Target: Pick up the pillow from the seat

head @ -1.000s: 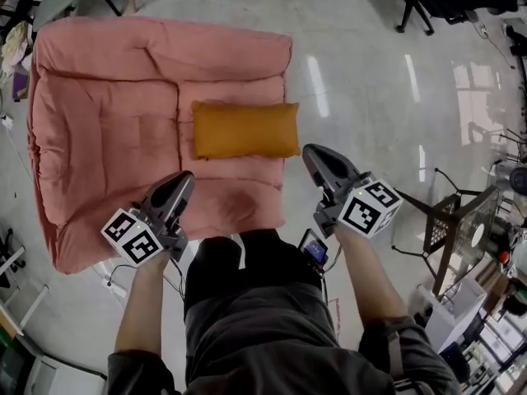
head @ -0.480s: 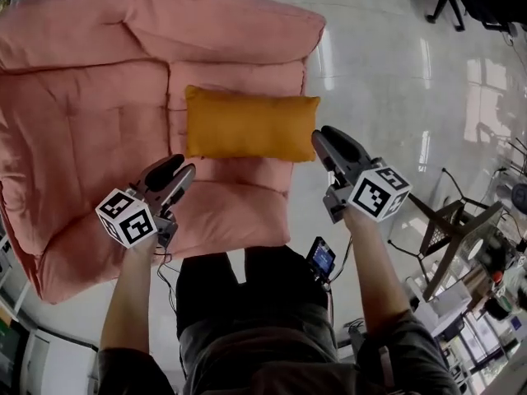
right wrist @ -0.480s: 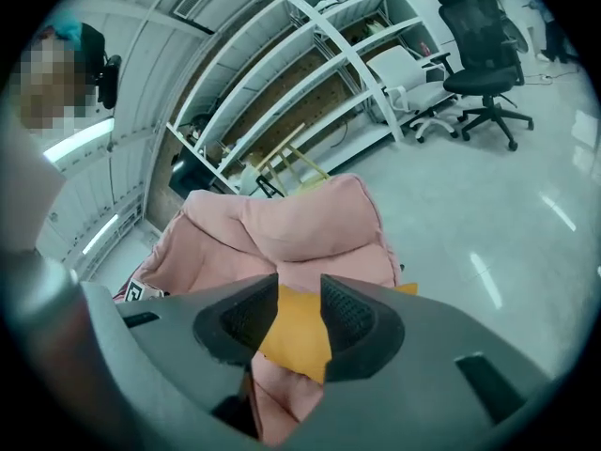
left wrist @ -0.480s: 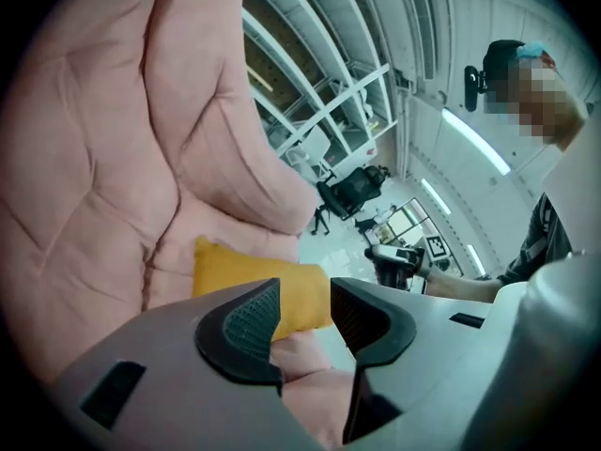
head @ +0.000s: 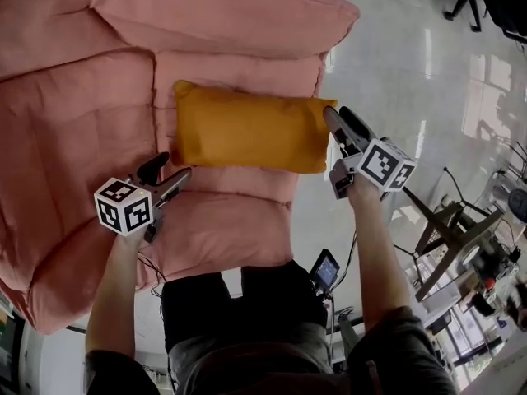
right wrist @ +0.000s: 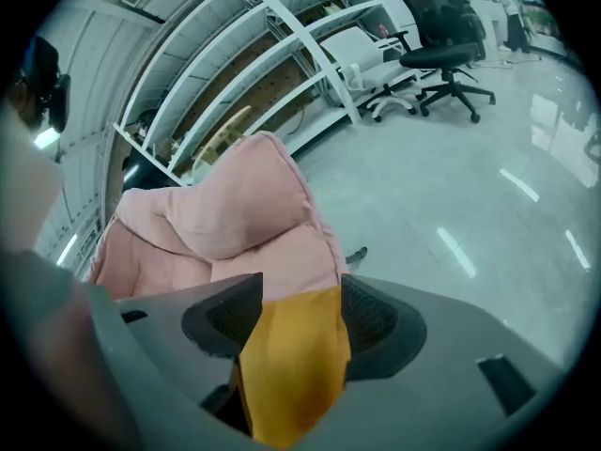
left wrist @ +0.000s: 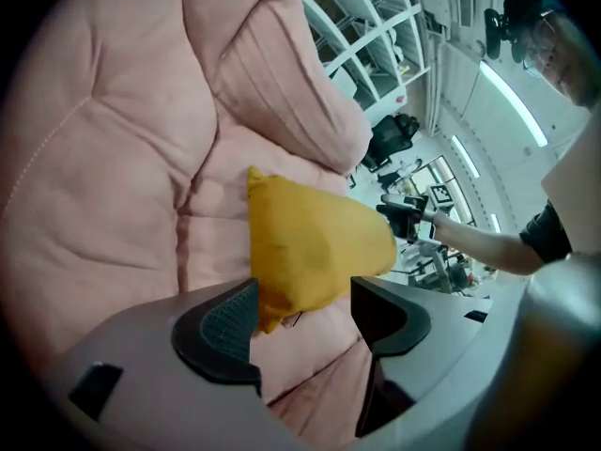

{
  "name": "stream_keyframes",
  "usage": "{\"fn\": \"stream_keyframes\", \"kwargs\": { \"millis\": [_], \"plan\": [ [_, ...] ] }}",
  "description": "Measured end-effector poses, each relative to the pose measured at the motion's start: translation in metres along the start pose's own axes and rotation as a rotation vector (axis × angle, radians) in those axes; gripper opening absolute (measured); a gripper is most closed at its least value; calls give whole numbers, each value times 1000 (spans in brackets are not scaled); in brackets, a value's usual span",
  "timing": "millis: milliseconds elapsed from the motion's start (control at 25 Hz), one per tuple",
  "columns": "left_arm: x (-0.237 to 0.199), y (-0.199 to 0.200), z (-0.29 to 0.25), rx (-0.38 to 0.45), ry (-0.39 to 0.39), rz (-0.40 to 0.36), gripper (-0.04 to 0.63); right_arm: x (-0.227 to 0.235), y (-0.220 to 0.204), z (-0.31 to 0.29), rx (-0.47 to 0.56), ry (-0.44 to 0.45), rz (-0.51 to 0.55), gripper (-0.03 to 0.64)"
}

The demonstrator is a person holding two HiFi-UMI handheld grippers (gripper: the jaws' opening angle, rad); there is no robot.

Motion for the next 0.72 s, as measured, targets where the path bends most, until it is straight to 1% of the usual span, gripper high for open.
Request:
{"fn": "stream_keyframes", "kwargs": {
  "millis": [160, 240, 360, 440, 520, 560, 600, 680, 720],
  "plan": [
    [-9, -5, -23, -34, -38, 43, 299, 27, -4, -26, -33, 11, -71, 250],
    [-13, -5, -29, -47, -39, 72, 299, 32, -5, -34, -56, 17, -96, 258],
    [-26, -8, -34, -50, -50, 134, 307, 33, -12, -47, -82, 53, -153, 270],
    [-32, -17, -37, -55, -68, 166, 308, 29, -23, -56, -92, 106, -182, 268],
    [-31, -24, -38, -58, -92, 178, 299, 14, -31, -58, -76, 207, -205, 265],
    [-28, -25, -37, -54, -102, 177, 273, 7, -32, -57, -66, 239, -204, 227],
    [-25, -23, -37, -47, -106, 173, 243, 5, -32, -55, -65, 226, -189, 202],
    [-21, -15, -35, -31, -101, 165, 207, 11, -32, -46, -74, 133, -145, 156],
    [-18, -12, -33, -25, -97, 164, 195, 12, -30, -40, -73, 106, -126, 140]
  ]
}}
Point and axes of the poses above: the fingertips, and each gripper's own axes: z backward along the fingers, x to its right, y out of its top, the point moved 2 cm from there along z, backward along the fingers, and after that the axes turned 15 degrees about -x, right-handed, at the moved point
